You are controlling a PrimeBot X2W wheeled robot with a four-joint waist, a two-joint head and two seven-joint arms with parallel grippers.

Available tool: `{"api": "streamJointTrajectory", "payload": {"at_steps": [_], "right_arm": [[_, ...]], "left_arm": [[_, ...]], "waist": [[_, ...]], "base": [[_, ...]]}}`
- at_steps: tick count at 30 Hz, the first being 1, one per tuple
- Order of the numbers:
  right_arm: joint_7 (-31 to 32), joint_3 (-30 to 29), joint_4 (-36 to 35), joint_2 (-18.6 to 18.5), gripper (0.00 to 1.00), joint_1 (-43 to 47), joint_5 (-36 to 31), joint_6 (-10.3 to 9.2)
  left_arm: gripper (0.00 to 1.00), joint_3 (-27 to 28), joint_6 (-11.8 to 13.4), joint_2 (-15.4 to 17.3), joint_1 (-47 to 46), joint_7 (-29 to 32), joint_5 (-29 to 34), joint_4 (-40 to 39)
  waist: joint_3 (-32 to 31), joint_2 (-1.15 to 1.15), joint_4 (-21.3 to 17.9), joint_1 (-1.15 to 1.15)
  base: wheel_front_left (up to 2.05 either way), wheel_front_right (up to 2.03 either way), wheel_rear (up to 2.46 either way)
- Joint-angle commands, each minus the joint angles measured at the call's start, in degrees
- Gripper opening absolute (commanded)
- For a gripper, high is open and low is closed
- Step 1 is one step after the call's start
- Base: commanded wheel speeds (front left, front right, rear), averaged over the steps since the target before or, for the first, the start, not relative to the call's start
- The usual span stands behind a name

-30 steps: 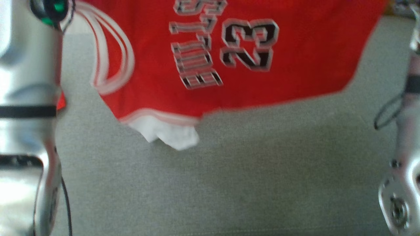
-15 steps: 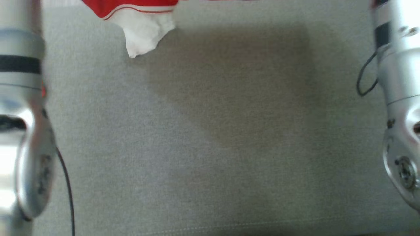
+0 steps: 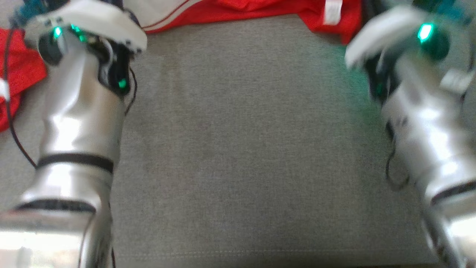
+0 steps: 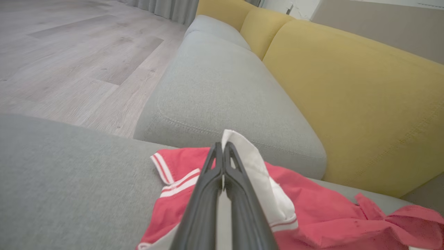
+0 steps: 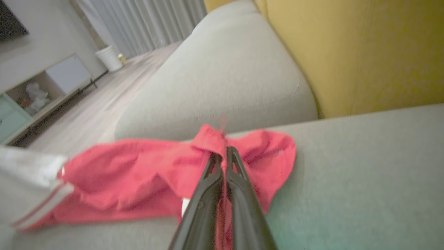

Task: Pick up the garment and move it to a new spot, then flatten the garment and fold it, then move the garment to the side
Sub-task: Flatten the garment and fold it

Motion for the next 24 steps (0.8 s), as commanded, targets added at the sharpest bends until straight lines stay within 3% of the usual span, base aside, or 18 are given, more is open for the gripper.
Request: {"api": "streamJointTrajectory", "payload": {"at_steps": [1,9,15,24], "right_arm": [[-1.2,0.9,-2.7,0.7,0.00,2.9,1.5,0.43],[-2.5,2.3,-9.7,-1.5,0.00,20.3,8.1,0.43],[-0.5,2.0,-18.1,-4.7,0.00,32.4,12.2,0.43],[7.0,-4.7,-32.8,-8.9,0.00,49.4,12.3,0.43]], "left_arm": [[0.00,0.9,-0.5,1.8,1.9,-0.3,0.2,-3.6],[0.00,1.5,-1.0,2.3,21.2,-0.3,3.8,-19.2],[0.00,2.6,-0.9,4.9,36.7,-0.3,5.8,-32.2],[0.00,3.9,3.0,7.6,57.1,7.3,5.2,-50.9]], "waist": [[-0.7,0.00,0.6,-0.03],[-4.9,0.00,0.1,-0.03],[-9.0,0.00,-0.2,-0.03],[-14.3,0.00,0.1,-0.03]], "base": [[0.00,0.00,0.00],[0.00,0.00,0.00],[0.00,0.00,0.00],[0.00,0.00,0.00]]}}
